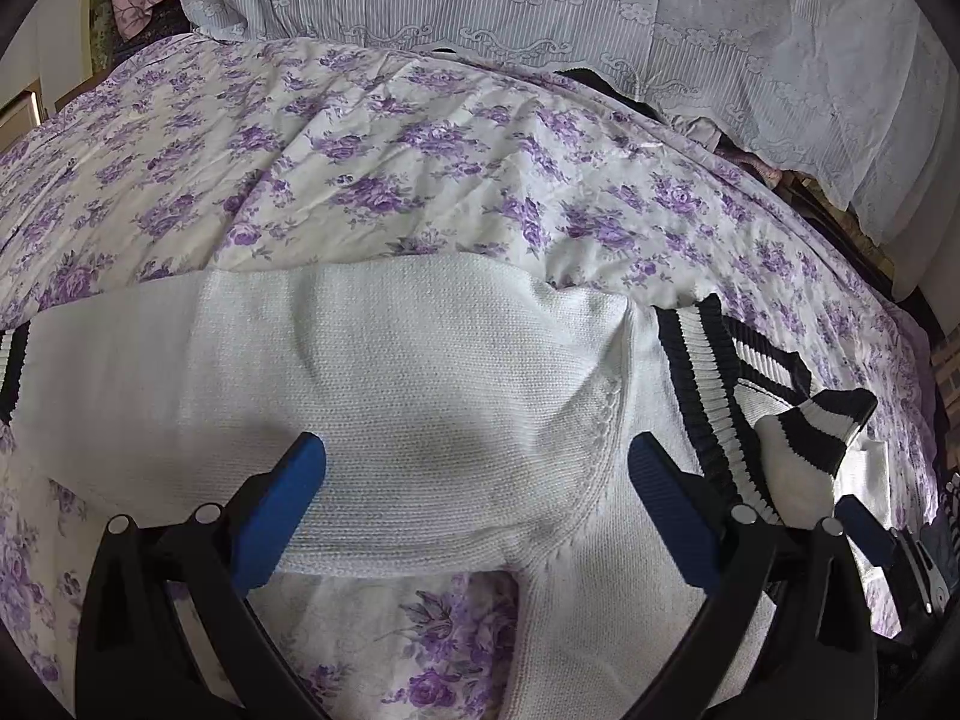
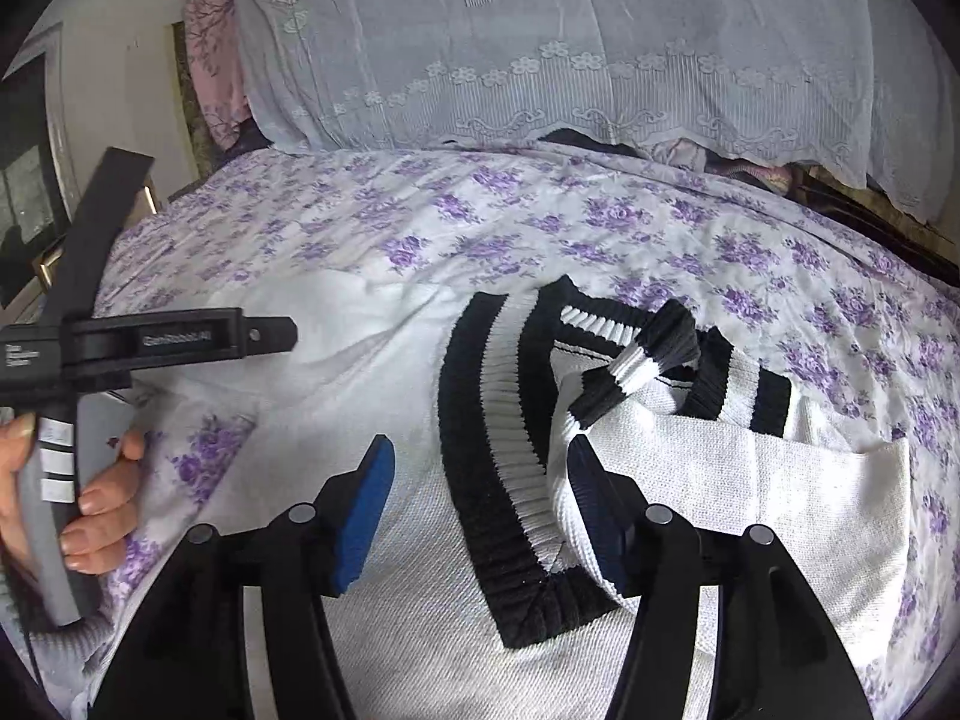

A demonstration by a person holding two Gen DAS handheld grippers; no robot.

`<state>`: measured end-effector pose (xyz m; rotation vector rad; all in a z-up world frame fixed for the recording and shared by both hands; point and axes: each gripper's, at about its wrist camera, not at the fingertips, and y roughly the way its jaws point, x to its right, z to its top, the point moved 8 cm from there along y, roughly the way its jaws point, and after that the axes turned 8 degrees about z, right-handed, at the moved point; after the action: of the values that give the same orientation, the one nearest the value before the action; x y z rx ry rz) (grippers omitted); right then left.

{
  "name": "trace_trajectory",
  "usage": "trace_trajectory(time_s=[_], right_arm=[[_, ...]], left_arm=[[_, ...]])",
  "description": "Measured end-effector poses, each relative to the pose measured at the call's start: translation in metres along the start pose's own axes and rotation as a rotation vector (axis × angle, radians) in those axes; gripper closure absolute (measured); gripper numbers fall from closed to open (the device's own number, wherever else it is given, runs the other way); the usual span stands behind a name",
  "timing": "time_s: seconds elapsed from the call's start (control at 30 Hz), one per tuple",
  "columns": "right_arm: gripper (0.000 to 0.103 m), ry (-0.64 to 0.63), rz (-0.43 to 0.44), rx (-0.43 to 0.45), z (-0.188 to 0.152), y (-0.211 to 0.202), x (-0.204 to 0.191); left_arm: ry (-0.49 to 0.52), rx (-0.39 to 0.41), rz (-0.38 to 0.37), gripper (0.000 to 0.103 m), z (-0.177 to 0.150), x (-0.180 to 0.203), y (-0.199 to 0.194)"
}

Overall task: Fold small clothes
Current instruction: 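Carry the held cuff across the sweater body with the right tool and release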

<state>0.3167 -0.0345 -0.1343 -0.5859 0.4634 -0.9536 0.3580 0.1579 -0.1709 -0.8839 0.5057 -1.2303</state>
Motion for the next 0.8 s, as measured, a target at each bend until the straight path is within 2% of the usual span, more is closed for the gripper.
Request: trace_trajectory(time_s=[0.1, 0.2, 0.27, 0.3, 0.33, 0.43, 0.57, 0.6, 0.67, 0.7, 0.77, 0.8], right_arm=[[0.039, 0.036, -0.003, 0.019, 0.002, -0.01, 0.011], [0.039, 0.183, 0.039, 0.05, 0.0, -0.02, 0.036], [0.049, 0.301, 0.081, 0.096, -0.005, -0.031, 0.056], [0.066, 0.353, 0.092, 0.126, -0.008, -0.037, 0.066], [0.079, 0.404, 0.092, 0.139, -0.011, -0.041, 0.078], [0.09, 0.511, -0.016, 0.074, -0.024, -0.031, 0.113], [0.091, 0.561, -0.063, -0.025, -0.022, 0.008, 0.125], [0.091, 0.572, -0.054, -0.037, -0.019, 0.019, 0.121], [0.094, 0.518, 0.089, -0.055, -0.007, 0.041, 0.084], [0.097, 0.446, 0.14, -0.068, -0.001, 0.047, 0.058], [0.098, 0.273, 0.214, -0.089, 0.003, 0.051, 0.007], [0.098, 0.226, 0.271, -0.109, 0.0, 0.053, -0.012]], left_arm=[[0.006, -0.004, 0.006, 0.004, -0.001, 0.0, 0.001], [0.005, -0.006, 0.005, 0.004, -0.001, 0.0, 0.001], [0.001, -0.007, 0.002, 0.004, -0.001, -0.001, 0.001], [-0.001, -0.008, 0.001, 0.004, -0.001, -0.001, 0.001], [-0.003, -0.009, 0.001, 0.004, -0.001, -0.001, 0.001], [-0.001, -0.009, 0.002, 0.004, -0.001, -0.001, 0.001], [-0.007, -0.007, 0.001, 0.004, 0.0, -0.002, 0.001], [-0.01, -0.007, 0.002, 0.004, 0.0, -0.003, 0.0], [-0.022, -0.007, 0.0, 0.004, 0.001, -0.007, 0.0], [-0.031, -0.006, -0.001, 0.004, 0.002, -0.009, -0.001], [-0.051, -0.004, -0.003, 0.004, 0.004, -0.014, -0.002], [-0.061, -0.004, -0.006, 0.004, 0.005, -0.016, -0.002]])
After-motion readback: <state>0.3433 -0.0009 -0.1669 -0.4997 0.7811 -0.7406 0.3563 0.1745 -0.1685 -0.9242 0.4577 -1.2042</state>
